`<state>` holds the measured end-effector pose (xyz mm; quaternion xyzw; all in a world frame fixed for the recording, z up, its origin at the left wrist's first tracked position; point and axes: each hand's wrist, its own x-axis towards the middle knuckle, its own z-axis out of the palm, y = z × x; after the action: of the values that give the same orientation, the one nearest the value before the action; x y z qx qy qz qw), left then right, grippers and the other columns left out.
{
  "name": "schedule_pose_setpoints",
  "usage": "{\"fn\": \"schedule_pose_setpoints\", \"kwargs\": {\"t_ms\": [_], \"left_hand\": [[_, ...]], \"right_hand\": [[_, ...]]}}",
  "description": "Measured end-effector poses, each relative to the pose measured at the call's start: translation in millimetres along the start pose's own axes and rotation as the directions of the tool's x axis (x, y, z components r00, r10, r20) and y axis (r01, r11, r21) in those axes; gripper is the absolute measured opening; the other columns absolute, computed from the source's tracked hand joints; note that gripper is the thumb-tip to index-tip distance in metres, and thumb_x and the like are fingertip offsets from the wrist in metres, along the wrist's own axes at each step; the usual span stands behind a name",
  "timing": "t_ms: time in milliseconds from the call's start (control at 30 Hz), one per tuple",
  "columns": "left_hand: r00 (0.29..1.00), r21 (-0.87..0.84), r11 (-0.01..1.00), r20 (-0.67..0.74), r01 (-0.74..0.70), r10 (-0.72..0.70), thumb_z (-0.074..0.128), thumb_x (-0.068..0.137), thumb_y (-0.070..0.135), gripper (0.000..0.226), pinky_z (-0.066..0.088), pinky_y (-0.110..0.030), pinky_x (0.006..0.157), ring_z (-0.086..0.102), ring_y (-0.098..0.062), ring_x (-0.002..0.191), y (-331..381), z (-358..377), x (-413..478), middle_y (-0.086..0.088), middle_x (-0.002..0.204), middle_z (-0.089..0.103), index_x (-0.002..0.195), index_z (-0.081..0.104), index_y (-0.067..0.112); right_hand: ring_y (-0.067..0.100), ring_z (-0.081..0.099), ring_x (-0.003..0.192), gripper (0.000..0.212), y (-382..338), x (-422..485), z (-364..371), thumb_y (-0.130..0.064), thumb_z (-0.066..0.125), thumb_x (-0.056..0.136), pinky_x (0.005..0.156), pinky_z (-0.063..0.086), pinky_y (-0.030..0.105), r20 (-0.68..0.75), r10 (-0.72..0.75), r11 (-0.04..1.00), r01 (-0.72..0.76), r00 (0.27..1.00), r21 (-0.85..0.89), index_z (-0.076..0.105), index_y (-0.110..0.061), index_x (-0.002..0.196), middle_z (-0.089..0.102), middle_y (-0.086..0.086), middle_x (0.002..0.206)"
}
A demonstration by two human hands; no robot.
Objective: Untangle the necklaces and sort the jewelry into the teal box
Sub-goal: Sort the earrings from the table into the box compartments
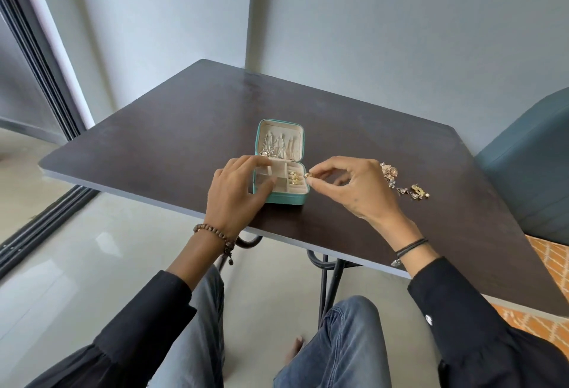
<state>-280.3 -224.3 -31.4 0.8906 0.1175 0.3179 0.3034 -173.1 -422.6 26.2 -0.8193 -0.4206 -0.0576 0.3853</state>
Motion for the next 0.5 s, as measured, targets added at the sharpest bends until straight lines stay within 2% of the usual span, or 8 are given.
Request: {"fn": "schedule_pose_setpoints", "kwargs": {"t_ms": [100, 233, 300, 367, 500], "left_hand": [[0.998, -0.047, 0.999, 0.055, 0.025, -0.023, 0.061, 0.092, 0.044, 0.036, 0.032, -0.026, 0.094, 0.050, -0.011, 0.123, -10.5, 3.6, -4.4, 0.012, 0.137, 0.057, 0.123, 0.060, 0.027], [0.994, -0.059, 0.997, 0.100, 0.040, -0.034, 0.058, 0.089, 0.051, 0.046, 0.034, -0.030, 0.099, 0.047, -0.011, 0.128, -13.3, 3.4, -3.9, 0.011, 0.142, 0.053, 0.129, 0.057, 0.028], [0.992, -0.086, 0.995, 0.120, 0.055, -0.045, 0.062, 0.091, 0.047, 0.044, 0.039, -0.034, 0.101, 0.048, -0.010, 0.125, -13.8, 2.8, -3.1, 0.011, 0.141, 0.054, 0.129, 0.056, 0.026], [0.990, -0.113, 0.992, 0.132, 0.064, -0.048, 0.065, 0.091, 0.043, 0.044, 0.044, -0.035, 0.099, 0.050, -0.010, 0.122, -14.5, 2.3, -3.1, 0.009, 0.139, 0.054, 0.129, 0.056, 0.024], [0.990, -0.124, 0.990, 0.130, 0.064, -0.048, 0.066, 0.090, 0.043, 0.045, 0.047, -0.027, 0.091, 0.053, -0.010, 0.119, -15.0, 1.1, -4.3, 0.008, 0.139, 0.055, 0.130, 0.056, 0.023]], "right_hand": [[-0.008, 0.061, 0.066, 0.009, 3.0, -2.3, 5.4, -0.020, 0.085, 0.082, 0.055, 0.041, 0.010, 0.024, -0.002, 0.999, 0.003, 1.000, -0.054, 0.082, -0.021, 0.091, 0.072, -0.015, 0.083], [-0.005, 0.059, 0.068, 0.012, 6.0, -3.4, 11.7, -0.024, 0.085, 0.082, 0.054, 0.040, 0.012, 0.070, -0.036, 0.995, 0.042, 0.997, -0.090, 0.083, -0.023, 0.093, 0.072, -0.010, 0.086], [-0.004, 0.058, 0.069, 0.014, 7.9, -3.5, 15.2, -0.027, 0.085, 0.082, 0.055, 0.040, 0.013, 0.080, -0.037, 0.994, 0.045, 0.996, -0.099, 0.083, -0.024, 0.095, 0.071, -0.011, 0.088], [0.001, 0.058, 0.071, 0.015, 10.7, -3.6, 18.4, -0.029, 0.085, 0.081, 0.056, 0.041, 0.014, 0.075, -0.031, 0.994, 0.039, 0.997, -0.101, 0.083, -0.026, 0.096, 0.070, -0.013, 0.088], [0.010, 0.061, 0.083, 0.015, 14.2, -1.2, 23.3, -0.033, 0.084, 0.082, 0.061, 0.040, 0.013, 0.076, -0.024, 0.991, 0.034, 0.997, -0.131, 0.083, -0.028, 0.096, 0.072, -0.018, 0.086]]}}
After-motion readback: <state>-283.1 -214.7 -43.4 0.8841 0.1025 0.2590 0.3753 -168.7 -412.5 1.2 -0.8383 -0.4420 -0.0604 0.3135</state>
